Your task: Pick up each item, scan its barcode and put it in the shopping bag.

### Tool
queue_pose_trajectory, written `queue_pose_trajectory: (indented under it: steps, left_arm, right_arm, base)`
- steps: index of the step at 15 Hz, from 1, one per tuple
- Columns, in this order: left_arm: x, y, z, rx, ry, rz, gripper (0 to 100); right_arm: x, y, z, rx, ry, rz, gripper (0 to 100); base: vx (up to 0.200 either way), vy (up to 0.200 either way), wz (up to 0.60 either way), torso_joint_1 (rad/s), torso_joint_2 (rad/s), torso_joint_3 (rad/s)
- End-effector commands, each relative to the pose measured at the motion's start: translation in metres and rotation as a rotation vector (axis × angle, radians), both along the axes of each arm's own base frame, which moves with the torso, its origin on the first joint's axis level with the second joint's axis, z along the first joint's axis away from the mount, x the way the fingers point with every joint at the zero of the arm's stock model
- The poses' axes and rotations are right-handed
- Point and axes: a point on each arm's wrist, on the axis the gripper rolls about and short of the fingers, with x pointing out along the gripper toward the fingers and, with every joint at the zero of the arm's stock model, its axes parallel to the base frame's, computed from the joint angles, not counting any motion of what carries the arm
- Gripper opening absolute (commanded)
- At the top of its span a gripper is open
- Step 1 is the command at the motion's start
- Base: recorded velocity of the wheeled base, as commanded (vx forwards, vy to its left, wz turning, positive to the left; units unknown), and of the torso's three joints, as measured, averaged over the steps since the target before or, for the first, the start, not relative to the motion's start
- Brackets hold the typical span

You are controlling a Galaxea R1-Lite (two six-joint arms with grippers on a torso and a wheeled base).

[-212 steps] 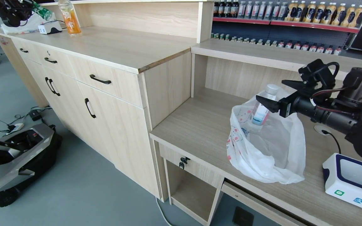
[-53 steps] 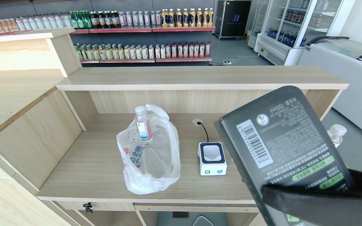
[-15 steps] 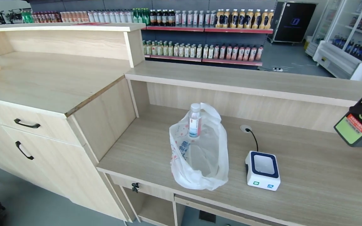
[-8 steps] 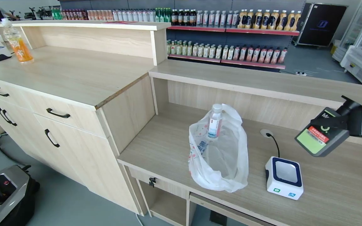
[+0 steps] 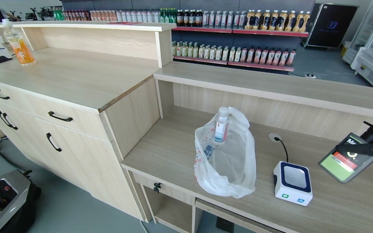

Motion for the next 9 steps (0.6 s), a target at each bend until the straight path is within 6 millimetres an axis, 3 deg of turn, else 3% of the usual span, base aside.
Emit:
queue_pose_trajectory:
  steps: [1, 9]
  left_arm:
    - [0.000, 0.000, 0.000, -0.001, 0.000, 0.001, 100]
    - [0.000, 0.000, 0.000, 0.001, 0.002, 0.001, 100]
  right_arm:
    - [0.002, -0.013, -0.013, 0.056, 0.033, -0.006, 0]
    - [0.021, -0.030, -0.035, 0.107, 0.038, 0.015, 0]
  base:
    - [0.000, 0.000, 0.00, 0.000, 0.00, 0.000]
    - [0.000, 0.000, 0.00, 0.000, 0.00, 0.000]
